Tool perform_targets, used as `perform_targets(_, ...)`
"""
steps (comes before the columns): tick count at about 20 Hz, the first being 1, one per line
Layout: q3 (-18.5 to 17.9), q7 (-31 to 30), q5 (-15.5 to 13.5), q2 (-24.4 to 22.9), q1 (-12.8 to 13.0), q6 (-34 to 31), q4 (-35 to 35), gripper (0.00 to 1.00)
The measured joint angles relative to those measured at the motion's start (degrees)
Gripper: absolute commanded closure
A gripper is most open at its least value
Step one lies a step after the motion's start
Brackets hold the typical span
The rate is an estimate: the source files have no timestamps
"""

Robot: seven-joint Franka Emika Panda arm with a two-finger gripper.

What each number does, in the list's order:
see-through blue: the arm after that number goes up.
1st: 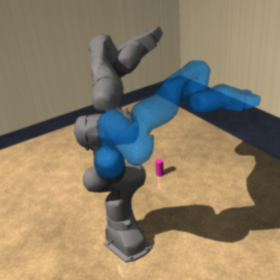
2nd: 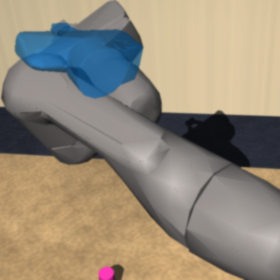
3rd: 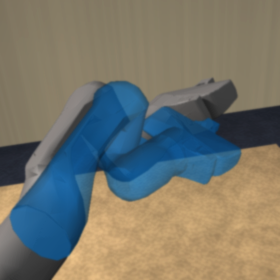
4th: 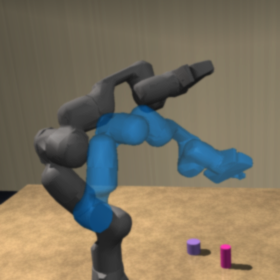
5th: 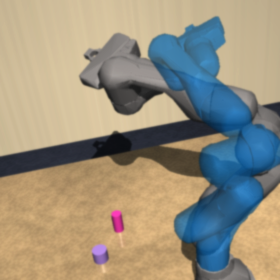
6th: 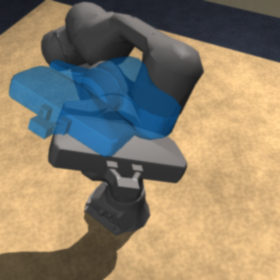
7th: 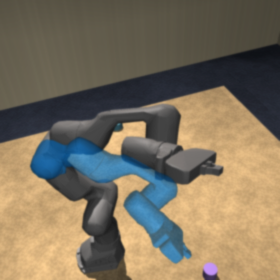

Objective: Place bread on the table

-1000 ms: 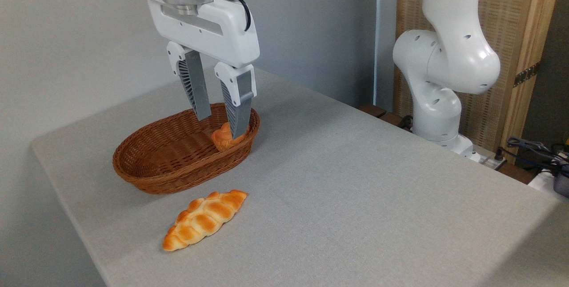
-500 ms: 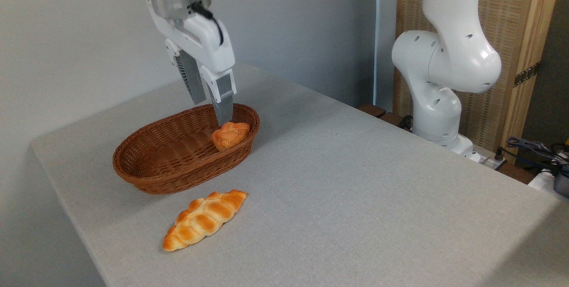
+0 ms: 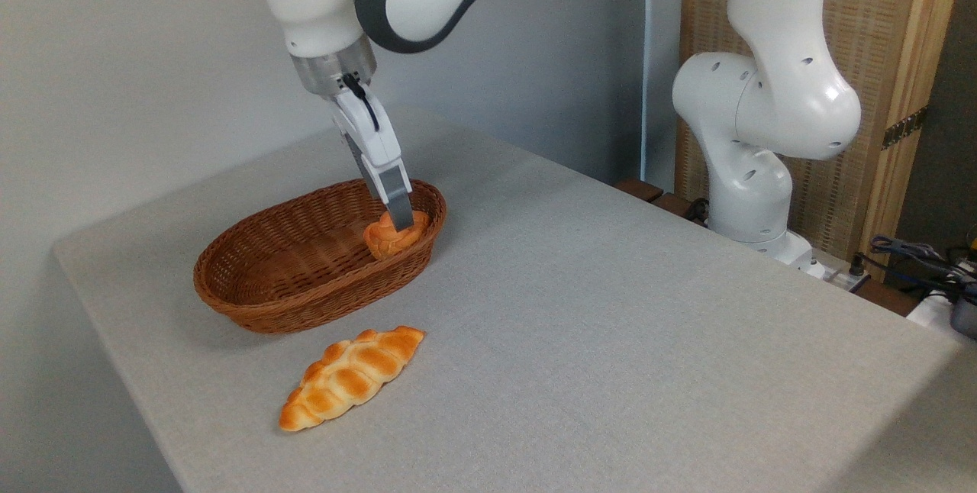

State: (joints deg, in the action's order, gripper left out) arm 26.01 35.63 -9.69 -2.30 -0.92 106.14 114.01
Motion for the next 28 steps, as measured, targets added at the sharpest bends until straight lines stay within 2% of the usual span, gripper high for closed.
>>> perform_targets(3,0.54,0.0,0.0,0.03,-0.04,3.88,2.58,0.0)
perform_targets(4,0.84,0.0,0.0,0.1,-0.04,5.28,3.34,0.11)
perform_targets(6,1.54,-0.06,0.0,0.19,-0.03,7.16,4.82,0.73)
perform_targets(7,1.68,-0.11,0.0,0.18,-0.04,7.58,5.34,0.86)
perform_targets(21,1.66,-0.15,0.0,-0.06,-0.33,7.91,5.35,0.87)
perform_targets(24,0.77,-0.68,-0.02,-0.34,-0.63,7.98,2.44,0.87)
perform_targets(28,-2.76,-0.84,-0.06,-0.88,-0.98,6.32,-3.35,0.86)
